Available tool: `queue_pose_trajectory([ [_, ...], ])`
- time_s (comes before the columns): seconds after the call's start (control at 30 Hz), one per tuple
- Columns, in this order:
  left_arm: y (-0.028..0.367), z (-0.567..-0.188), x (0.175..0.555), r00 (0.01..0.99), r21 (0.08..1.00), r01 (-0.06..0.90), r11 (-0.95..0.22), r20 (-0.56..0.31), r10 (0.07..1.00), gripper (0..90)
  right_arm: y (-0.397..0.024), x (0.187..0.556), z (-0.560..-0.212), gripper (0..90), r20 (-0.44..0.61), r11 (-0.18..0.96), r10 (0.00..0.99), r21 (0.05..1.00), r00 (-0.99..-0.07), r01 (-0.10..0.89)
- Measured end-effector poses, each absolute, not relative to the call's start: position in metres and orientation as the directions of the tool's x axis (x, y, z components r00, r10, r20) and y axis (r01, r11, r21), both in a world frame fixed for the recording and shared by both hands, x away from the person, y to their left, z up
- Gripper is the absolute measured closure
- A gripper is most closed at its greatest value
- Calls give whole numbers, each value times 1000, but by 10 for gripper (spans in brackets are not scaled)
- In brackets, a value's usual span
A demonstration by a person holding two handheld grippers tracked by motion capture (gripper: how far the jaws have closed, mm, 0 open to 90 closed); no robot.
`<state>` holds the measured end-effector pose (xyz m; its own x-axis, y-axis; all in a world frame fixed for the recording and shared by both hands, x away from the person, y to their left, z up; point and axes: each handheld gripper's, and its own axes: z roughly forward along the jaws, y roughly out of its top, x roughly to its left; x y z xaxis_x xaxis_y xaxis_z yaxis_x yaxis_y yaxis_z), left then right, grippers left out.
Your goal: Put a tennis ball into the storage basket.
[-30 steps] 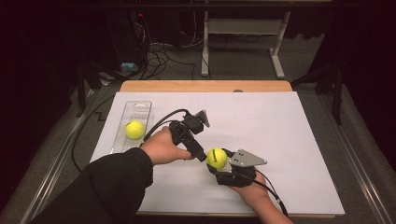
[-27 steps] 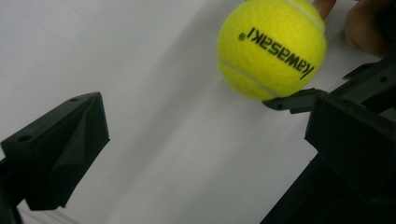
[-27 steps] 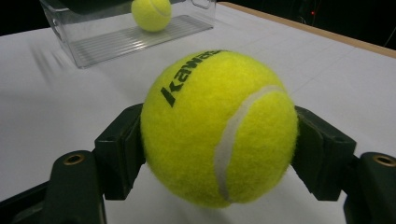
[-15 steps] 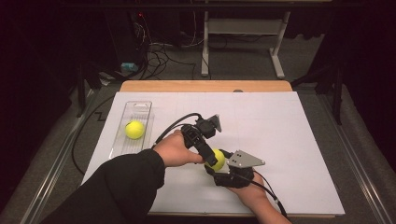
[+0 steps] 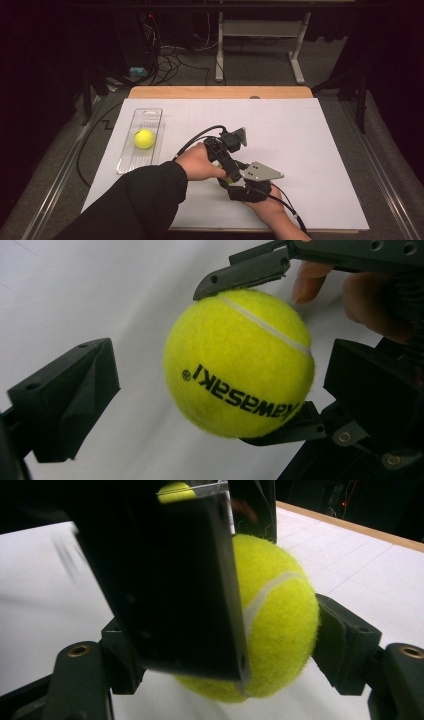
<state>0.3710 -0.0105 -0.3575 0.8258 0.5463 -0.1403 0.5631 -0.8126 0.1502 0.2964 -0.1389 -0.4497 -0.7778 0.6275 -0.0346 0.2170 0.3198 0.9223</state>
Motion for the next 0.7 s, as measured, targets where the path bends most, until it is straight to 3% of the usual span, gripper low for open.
queue_pose_trajectory([
  [0.47, -9, -359, 372, 822, 148, 564, -812, -197, 534, 250, -139, 296, -448, 274, -44, 322, 630, 923, -775, 210],
  [0.7, -11, -360, 371, 821, 146, 566, -811, -185, 540, 266, -138, 296, -449, 272, -42, 325, 634, 920, -772, 217],
])
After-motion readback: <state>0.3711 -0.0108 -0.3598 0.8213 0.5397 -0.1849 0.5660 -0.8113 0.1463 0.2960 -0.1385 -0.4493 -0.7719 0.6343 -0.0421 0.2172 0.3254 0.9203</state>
